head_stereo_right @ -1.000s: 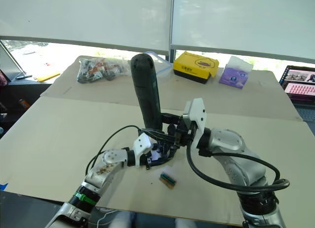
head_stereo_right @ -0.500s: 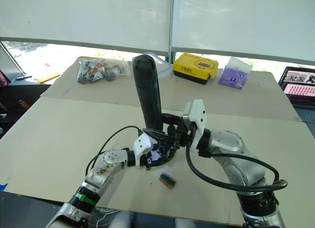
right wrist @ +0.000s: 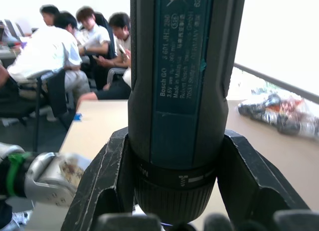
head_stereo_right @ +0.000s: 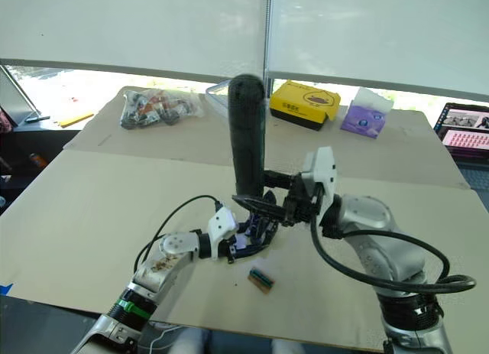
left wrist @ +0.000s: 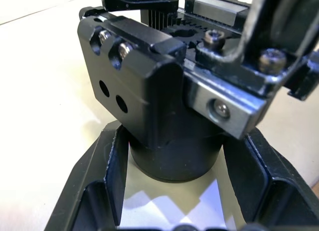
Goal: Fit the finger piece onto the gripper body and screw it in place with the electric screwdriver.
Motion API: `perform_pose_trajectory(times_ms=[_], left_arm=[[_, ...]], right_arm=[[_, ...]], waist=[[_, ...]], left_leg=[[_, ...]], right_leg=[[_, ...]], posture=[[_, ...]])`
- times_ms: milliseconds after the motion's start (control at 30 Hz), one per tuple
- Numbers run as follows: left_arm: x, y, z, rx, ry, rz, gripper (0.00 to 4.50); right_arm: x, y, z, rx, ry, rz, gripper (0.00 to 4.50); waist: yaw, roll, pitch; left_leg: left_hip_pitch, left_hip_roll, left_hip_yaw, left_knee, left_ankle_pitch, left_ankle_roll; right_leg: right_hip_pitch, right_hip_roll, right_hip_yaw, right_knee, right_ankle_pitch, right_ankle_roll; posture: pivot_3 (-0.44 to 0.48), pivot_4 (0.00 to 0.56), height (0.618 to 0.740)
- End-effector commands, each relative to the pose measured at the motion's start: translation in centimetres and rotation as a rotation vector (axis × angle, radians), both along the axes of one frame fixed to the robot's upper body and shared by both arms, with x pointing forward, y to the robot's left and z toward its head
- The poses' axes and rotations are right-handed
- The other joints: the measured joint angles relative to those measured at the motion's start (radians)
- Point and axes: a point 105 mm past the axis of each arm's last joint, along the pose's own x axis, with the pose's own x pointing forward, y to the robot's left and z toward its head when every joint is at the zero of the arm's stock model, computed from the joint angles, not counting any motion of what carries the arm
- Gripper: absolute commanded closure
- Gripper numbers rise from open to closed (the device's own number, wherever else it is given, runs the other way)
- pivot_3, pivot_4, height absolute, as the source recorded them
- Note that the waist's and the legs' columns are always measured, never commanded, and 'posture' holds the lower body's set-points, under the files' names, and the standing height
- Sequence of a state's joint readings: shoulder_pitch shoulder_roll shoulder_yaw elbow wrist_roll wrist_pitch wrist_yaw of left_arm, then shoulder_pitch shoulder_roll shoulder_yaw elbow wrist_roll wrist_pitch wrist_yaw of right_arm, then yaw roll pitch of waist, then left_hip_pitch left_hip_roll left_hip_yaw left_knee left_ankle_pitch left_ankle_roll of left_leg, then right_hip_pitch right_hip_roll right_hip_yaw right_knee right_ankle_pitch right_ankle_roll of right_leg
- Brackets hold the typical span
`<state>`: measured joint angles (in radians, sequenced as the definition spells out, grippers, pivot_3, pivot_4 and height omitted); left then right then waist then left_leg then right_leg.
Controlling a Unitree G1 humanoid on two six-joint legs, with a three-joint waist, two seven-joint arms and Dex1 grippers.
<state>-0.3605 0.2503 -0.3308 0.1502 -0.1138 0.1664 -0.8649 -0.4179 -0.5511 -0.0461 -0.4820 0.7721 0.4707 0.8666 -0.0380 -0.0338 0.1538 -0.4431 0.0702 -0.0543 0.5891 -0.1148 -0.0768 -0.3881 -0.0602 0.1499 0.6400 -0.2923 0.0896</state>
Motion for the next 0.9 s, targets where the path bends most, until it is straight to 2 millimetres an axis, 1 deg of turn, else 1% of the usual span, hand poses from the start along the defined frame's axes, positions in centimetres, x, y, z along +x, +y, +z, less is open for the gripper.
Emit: perform_pose_trajectory(times_ms=[33,200,267,300,367,400,500,600,633,700,733,767,800,833,900], left_arm=[[-0.1,0.6,-2.8,0.091,0.055,0.026,2.23],[0.2,0.5,-2.7,0.066,0.069,0.04,2.23],[0.3,0.5,-2.6,0.046,0.077,0.046,2.23],[0.3,0.5,-2.5,0.044,0.074,0.048,1.2],[0.3,1.0,-2.4,0.047,0.052,0.05,0.3],[0.3,1.4,-2.3,0.051,0.043,0.048,0.05],[0.1,2.2,-2.2,0.057,0.032,0.045,0.05],[-0.5,5.4,-0.9,0.032,0.006,0.067,0.05],[-0.7,6.7,-0.2,0.004,0.004,0.081,0.05],[-1.1,9.0,1.4,-0.047,-0.044,0.108,0.05],[-1.7,10.1,2.6,-0.078,-0.094,0.084,0.05],[-2.5,10.9,3.5,-0.099,-0.128,0.047,0.05],[-3.2,11.9,4.0,-0.102,-0.132,0.015,0.05],[-3.8,12.5,4.2,-0.101,-0.127,-0.006,0.05],[-4.6,14.3,4.2,-0.041,-0.109,-0.046,0.05]], right_arm=[[-2.2,-0.5,2.7,0.069,-0.108,0.076,2.59],[-3.3,-0.7,2.8,0.078,-0.104,0.109,2.59],[-3.9,-0.7,3.1,0.08,-0.104,0.124,2.59],[-4.1,-0.8,3.2,0.08,-0.103,0.131,2.59],[-4.9,-1.0,4.0,0.085,-0.09,0.151,2.59],[-5.2,-1.2,4.4,0.089,-0.081,0.156,2.59],[-5.6,-1.6,5.2,0.094,-0.052,0.157,2.59],[-5.1,-4.2,6.0,0.03,0.048,0.089,2.59],[-4.8,-5.3,6.1,-0.007,0.076,0.045,2.59],[-4.0,-7.4,5.7,-0.089,0.166,-0.039,2.59],[-3.5,-8.6,5.1,-0.119,0.234,-0.093,2.59],[-2.9,-9.8,4.1,-0.162,0.32,-0.149,2.59],[-2.4,-11.2,2.8,-0.225,0.402,-0.214,2.59],[-2.2,-12.1,1.9,-0.269,0.454,-0.255,2.59],[-1.5,-14.5,-0.2,-0.339,0.599,-0.363,2.59]], waist=[[0.001,0.0,0.0],[0.001,0.0,0.0],[0.001,0.0,0.0],[0.001,0.0,0.0],[0.001,0.0,0.0],[0.001,0.0,0.0],[-0.006,0.0,0.0],[-0.018,0.0,0.002],[-0.025,0.0,0.003],[-0.031,0.0,0.003],[-0.031,0.0,0.003],[-0.03,0.0,0.003],[-0.028,0.0,0.004],[-0.026,0.0,0.004],[-0.02,0.001,0.006]], left_leg=[[0.0,0.0,0.0,0.0,0.0,0.0],[0.0,0.0,0.0,0.001,0.0,0.0],[0.0,0.0,0.0,0.001,-0.004,-0.006],[0.0,0.0,0.0,0.001,-0.004,-0.006],[0.0,0.0,0.0,0.001,-0.004,-0.006],[0.0,0.0,0.0,0.001,-0.004,-0.006],[0.0,0.0,0.0,0.0,-0.004,-0.006],[0.0,0.0,0.001,0.0,-0.004,-0.006],[0.0,0.0,0.001,-0.001,-0.003,-0.005],[0.001,0.001,0.001,-0.004,0.0,0.0],[0.002,0.001,0.002,-0.006,0.0,0.0],[0.002,0.001,0.002,-0.008,0.0,0.0],[0.002,0.001,0.002,-0.009,0.0,0.0],[0.002,0.001,0.002,-0.009,0.0,0.0],[0.0,0.001,0.003,-0.009,0.0,0.0]], right_leg=[[0.0,0.0,0.0,0.0,0.0,0.0],[0.0,0.0,0.0,0.0,0.0,0.0],[-0.001,0.0,0.0,-0.001,0.0,0.0],[-0.001,0.0,0.0,-0.001,0.0,0.0],[0.0,0.0,0.001,-0.001,0.0,0.0],[0.0,0.0,0.001,-0.001,0.0,0.0],[0.0,0.0,0.001,-0.001,0.0,0.0],[-0.001,0.0,0.001,0.0,0.0,-0.001],[-0.001,0.0,0.002,0.0,0.0,-0.001],[-0.002,0.0,0.002,0.0,0.0,-0.003],[-0.003,0.0,0.002,0.0,-0.001,-0.003],[-0.003,0.0,0.002,0.0,-0.001,-0.004],[-0.005,0.0,0.002,0.001,-0.002,-0.004],[-0.005,0.0,0.002,0.0,-0.002,-0.005],[-0.007,-0.002,0.002,-0.001,-0.002,-0.005]], posture=[[0.0,0.15,0.74],[0.0,0.15,0.74],[0.0,0.15,0.74],[0.0,0.15,0.74],[0.0,0.15,0.74],[0.0,0.15,0.74],[0.0,0.15,0.74],[0.0,0.15,0.74],[0.0,0.15,0.74],[0.0,0.15,0.74],[0.0,0.15,0.74],[0.0,0.15,0.74],[0.0,0.15,0.74],[0.0,0.15,0.74],[0.0,0.15,0.74]])
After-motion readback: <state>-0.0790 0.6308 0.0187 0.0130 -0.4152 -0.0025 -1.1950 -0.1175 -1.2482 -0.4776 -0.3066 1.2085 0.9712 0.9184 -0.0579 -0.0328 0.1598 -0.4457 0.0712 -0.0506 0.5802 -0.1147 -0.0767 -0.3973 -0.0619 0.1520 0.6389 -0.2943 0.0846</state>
